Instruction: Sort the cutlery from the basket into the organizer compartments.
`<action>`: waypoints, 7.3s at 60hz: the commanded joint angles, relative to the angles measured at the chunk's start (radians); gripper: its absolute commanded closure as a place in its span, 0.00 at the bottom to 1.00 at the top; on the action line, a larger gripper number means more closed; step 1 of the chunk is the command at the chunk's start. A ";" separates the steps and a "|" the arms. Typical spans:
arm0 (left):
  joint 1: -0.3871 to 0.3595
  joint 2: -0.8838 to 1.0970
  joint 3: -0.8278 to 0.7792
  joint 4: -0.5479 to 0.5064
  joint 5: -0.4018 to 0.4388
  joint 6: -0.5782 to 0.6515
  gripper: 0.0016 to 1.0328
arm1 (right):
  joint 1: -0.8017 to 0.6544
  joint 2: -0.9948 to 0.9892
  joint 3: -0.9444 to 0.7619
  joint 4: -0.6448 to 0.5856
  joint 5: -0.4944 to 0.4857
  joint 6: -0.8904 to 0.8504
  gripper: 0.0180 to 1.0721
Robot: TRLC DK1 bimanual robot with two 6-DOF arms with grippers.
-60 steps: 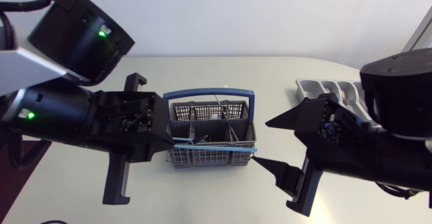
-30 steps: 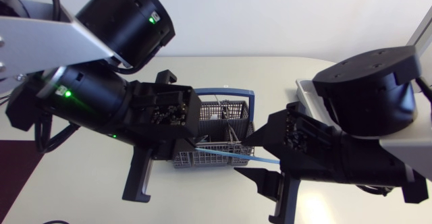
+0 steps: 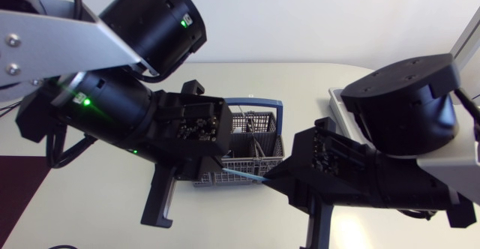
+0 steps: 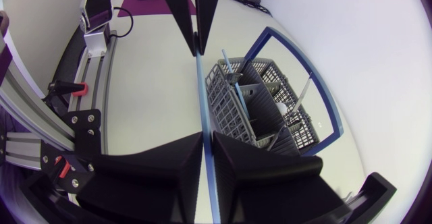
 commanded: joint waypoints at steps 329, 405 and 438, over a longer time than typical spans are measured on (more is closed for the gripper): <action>0.498 -0.161 -0.651 0.863 0.349 -0.132 0.59 | -0.348 0.049 -0.171 0.169 -0.083 0.109 0.18; 0.458 -0.103 -0.410 0.691 0.361 -0.182 0.97 | -0.299 0.049 -0.174 0.166 -0.057 0.114 0.19; 0.468 -0.191 -0.062 0.295 0.363 -0.124 0.97 | -0.279 -0.015 -0.108 0.120 -0.057 0.115 0.19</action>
